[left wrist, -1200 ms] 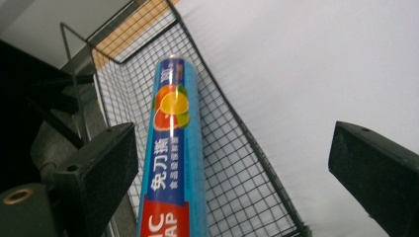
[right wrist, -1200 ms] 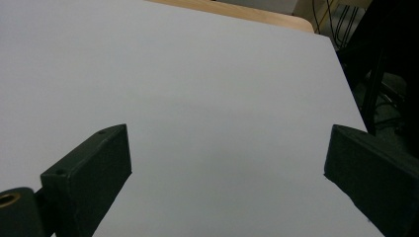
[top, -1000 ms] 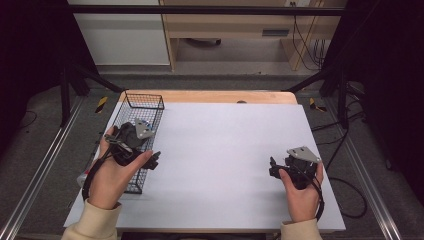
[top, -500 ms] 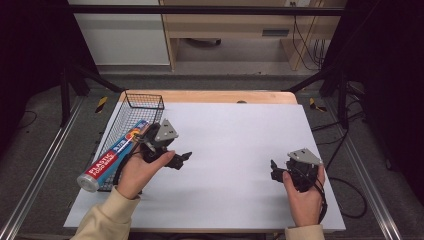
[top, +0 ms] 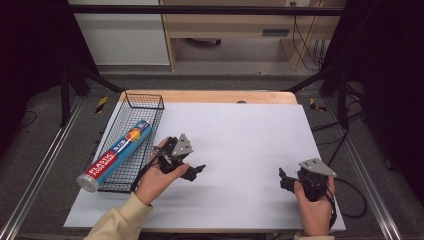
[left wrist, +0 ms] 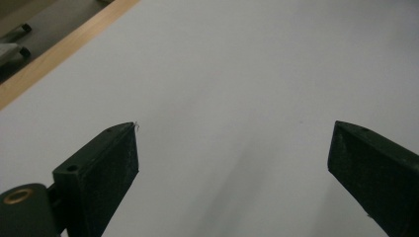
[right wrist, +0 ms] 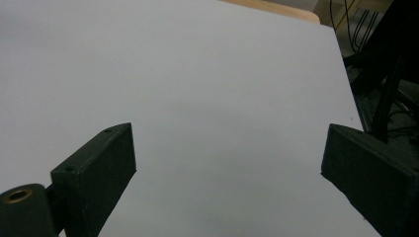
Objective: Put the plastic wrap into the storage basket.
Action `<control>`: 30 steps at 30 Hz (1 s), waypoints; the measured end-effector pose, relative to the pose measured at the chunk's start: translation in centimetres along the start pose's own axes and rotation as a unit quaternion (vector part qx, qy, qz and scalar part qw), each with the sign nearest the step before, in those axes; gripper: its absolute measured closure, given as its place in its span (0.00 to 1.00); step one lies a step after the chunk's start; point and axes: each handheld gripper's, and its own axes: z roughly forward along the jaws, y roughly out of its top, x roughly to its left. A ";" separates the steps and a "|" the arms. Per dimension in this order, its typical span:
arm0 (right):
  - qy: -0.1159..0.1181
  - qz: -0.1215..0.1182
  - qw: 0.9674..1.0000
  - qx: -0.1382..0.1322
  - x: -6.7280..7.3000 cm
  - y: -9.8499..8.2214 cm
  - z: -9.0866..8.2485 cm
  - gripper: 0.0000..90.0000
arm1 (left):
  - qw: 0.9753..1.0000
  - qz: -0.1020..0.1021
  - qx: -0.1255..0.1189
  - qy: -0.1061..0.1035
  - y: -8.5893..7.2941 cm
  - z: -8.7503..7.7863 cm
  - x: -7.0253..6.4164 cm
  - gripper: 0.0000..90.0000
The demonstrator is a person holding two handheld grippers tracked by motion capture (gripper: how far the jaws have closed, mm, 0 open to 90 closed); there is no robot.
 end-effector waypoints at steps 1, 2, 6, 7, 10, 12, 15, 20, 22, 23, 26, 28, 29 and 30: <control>0.001 0.001 1.000 0.001 -0.2 -0.2 0.0 0.08 | 1.000 -0.006 -0.001 -0.003 -0.3 0.3 -0.1 0.06; -0.002 0.000 1.000 0.002 -0.4 -0.4 -0.1 0.08 | 1.000 -0.010 0.002 -0.004 -0.6 0.5 -0.1 0.06; -0.003 0.009 1.000 0.004 -1.2 -1.1 -0.3 0.07 | 0.999 -0.025 0.008 -0.019 -1.6 1.1 -0.2 0.06; -0.004 0.010 1.000 0.004 -1.3 -1.2 -0.3 0.07 | 0.999 -0.031 0.007 -0.024 -1.9 1.3 -0.2 0.06; -0.002 0.012 1.000 0.007 -1.6 -1.6 -0.3 0.07 | 0.999 -0.038 0.009 -0.026 -2.6 1.4 -0.2 0.06; 0.001 0.011 1.000 0.010 -1.8 -1.8 -0.2 0.07 | 0.999 -0.042 0.010 -0.028 -3.0 1.4 -0.1 0.06; 0.005 0.012 1.000 0.012 -1.8 -1.9 0.0 0.07 | 0.998 -0.045 0.017 -0.027 -3.5 1.4 -0.1 0.05; 0.021 0.016 1.000 0.018 -1.7 -2.1 0.3 0.07 | 0.998 -0.051 0.036 -0.023 -4.3 1.5 -0.4 0.05; 0.033 0.018 0.999 0.019 -1.6 -2.3 0.4 0.07 | 0.998 -0.054 0.040 -0.019 -4.6 1.4 -0.5 0.05; 0.038 0.019 0.999 0.020 -1.5 -2.3 0.5 0.07 | 0.998 -0.053 0.039 -0.016 -4.8 1.2 -0.6 0.05; 0.046 0.015 0.999 0.020 -1.4 -2.4 0.7 0.07 | 0.998 -0.047 0.036 -0.008 -5.2 0.7 -0.9 0.05; 0.050 0.015 0.998 0.018 -1.3 -2.5 0.8 0.07 | 0.998 -0.049 0.028 0.002 -5.7 0.2 -1.1 0.05; 0.054 0.015 0.998 0.018 -1.3 -2.5 0.9 0.06 | 0.998 -0.051 0.026 0.002 -6.0 -0.1 -1.0 0.05; 0.055 0.012 0.998 0.017 -1.2 -2.6 1.1 0.06 | 0.998 -0.052 0.020 0.003 -6.3 -0.3 -1.0 0.05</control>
